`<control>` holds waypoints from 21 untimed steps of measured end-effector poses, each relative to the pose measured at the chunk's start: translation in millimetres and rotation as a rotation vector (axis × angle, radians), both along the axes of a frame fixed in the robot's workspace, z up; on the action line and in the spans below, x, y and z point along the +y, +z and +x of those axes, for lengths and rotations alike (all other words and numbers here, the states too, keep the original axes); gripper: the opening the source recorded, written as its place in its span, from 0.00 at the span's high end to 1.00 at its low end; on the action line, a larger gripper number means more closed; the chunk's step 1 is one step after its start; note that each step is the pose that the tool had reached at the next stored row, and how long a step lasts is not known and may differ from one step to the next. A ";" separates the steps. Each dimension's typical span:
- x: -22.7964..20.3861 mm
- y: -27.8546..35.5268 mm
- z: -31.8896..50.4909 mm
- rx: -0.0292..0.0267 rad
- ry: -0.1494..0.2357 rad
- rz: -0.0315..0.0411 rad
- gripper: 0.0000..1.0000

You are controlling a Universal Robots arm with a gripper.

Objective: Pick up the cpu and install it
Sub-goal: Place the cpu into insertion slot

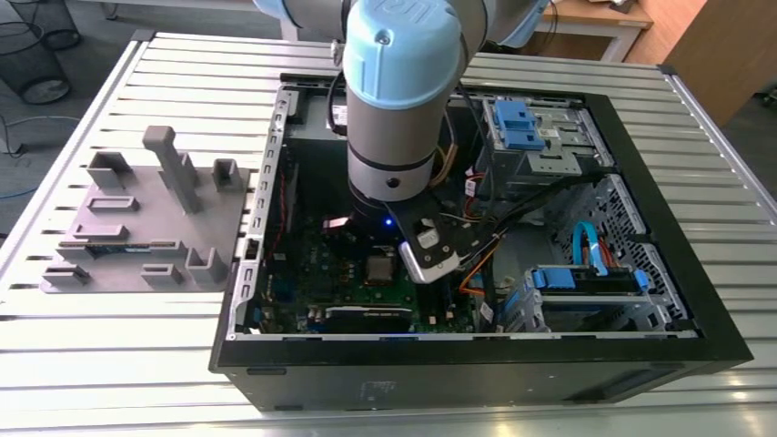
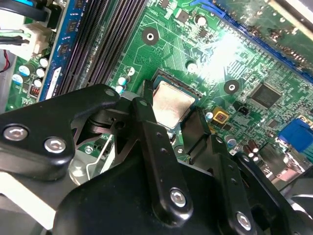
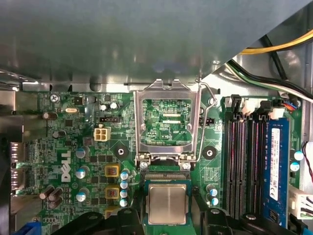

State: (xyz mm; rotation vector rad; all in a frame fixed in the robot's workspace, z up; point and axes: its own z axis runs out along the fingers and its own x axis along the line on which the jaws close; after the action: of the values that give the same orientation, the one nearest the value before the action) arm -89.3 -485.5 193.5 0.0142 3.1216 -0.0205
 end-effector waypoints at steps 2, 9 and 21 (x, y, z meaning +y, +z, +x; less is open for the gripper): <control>0.0 -0.1 0.0 0.0000 0.000 -0.0001 0.53; 0.0 -1.3 -0.1 -0.0009 0.000 0.0002 0.53; 0.1 -3.4 -1.3 -0.0022 0.000 0.0010 0.53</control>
State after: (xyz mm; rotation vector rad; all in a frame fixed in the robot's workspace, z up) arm -90.6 -485.3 190.1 0.0143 3.1194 -0.0190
